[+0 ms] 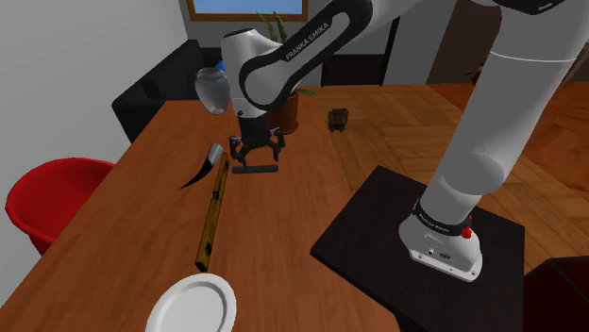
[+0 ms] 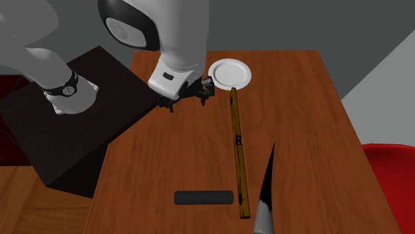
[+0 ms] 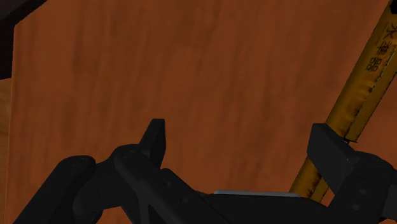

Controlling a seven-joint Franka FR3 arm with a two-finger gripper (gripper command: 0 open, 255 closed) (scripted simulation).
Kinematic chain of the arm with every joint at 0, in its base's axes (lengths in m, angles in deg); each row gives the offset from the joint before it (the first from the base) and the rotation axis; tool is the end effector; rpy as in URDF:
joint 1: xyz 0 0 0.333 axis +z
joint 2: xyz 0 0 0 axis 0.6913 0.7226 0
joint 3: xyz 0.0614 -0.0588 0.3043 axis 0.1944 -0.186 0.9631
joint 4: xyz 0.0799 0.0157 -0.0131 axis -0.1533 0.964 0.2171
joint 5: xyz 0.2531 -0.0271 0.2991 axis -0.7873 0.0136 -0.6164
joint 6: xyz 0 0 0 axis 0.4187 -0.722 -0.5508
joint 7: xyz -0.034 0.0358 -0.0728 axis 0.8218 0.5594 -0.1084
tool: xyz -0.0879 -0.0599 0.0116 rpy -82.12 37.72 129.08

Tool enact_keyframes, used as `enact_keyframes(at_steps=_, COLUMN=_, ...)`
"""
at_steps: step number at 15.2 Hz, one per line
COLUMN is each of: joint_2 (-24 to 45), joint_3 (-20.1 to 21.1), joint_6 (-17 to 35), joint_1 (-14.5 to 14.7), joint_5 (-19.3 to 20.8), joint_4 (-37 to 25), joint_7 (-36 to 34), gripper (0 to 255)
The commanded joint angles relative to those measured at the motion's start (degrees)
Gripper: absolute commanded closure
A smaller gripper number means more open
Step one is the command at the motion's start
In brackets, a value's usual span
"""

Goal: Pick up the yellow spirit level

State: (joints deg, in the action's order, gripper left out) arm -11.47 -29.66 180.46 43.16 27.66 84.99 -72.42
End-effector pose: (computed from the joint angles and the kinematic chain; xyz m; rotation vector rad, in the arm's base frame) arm 0.4841 0.2108 0.3436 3.0033 -0.8304 -0.1414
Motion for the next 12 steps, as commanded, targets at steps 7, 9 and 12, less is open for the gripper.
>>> enact_keyframes(at_steps=7, joint_2=19.8, joint_3=-2.4, joint_6=2.4, joint_1=4.5, joint_5=7.9, joint_4=-15.5, joint_7=-13.6, gripper=0)
enact_keyframes(at_steps=9, joint_2=24.5, joint_3=-3.5, joint_6=2.3, joint_1=5.9, joint_5=9.1, joint_4=-20.1, joint_7=-16.1, gripper=0)
enact_keyframes(at_steps=12, joint_2=31.7, joint_3=-5.2, joint_6=1.5, joint_1=8.1, joint_5=10.2, joint_4=-27.8, joint_7=-19.1, gripper=0)
